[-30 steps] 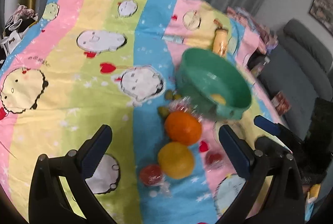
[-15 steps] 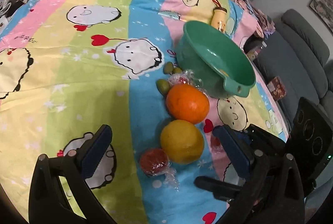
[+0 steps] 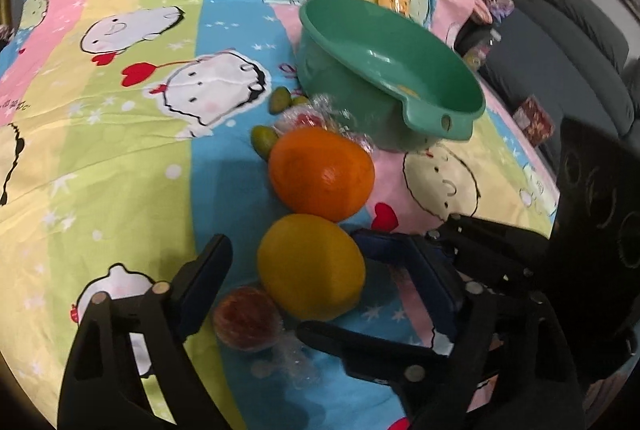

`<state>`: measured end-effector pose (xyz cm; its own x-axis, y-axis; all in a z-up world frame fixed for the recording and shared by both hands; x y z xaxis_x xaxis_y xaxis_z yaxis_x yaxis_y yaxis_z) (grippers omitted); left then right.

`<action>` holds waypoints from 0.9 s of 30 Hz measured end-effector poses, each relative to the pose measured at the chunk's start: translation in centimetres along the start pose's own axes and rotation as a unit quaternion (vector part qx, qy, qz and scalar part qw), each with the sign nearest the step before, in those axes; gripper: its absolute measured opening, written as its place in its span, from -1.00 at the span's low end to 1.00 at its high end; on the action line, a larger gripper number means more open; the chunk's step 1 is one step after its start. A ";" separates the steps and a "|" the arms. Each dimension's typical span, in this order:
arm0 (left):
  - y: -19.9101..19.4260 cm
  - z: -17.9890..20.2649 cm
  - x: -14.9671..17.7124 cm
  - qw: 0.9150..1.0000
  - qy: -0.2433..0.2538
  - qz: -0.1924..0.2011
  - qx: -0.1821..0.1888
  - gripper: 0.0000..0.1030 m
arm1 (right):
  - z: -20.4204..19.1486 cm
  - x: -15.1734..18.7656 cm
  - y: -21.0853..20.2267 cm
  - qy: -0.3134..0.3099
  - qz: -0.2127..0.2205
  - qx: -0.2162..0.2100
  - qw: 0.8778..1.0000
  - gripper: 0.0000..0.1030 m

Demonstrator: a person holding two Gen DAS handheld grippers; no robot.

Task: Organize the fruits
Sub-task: 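Return the right gripper to the fruits and grasp the yellow lemon, then carry the lemon with the right gripper into the green basin and release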

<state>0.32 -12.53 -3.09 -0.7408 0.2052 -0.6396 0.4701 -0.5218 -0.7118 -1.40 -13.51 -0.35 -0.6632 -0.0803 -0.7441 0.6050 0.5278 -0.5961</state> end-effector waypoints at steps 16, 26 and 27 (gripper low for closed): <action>-0.1 0.5 0.7 1.000 -0.006 -0.008 0.014 0.36 | 0.2 0.3 0.6 -0.012 -0.011 0.019 1.000 0.07; -2.3 1.8 -0.4 0.999 0.014 0.034 0.017 0.28 | -0.9 -0.8 -1.6 -0.032 0.027 0.028 0.999 0.06; -2.6 1.8 -0.5 0.999 0.015 0.039 0.018 0.28 | -1.0 -1.0 -1.8 -0.034 0.033 0.027 0.999 0.06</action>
<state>-1.39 -12.82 -0.37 -0.6879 0.1877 -0.7011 0.5078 -0.5657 -0.6497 -2.27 -13.51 1.80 -0.5916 -0.1049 -0.7994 0.6701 0.4873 -0.5599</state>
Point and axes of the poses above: each gripper's, at about its wrist camera, not at the fingertips, and y roughly the way its jaws point, z to its right, x to its underside, the point moved 8 cm from there along y, roughly the way its jaws point, and after that the axes turned 6 degrees about z, right-handed, at the moved point
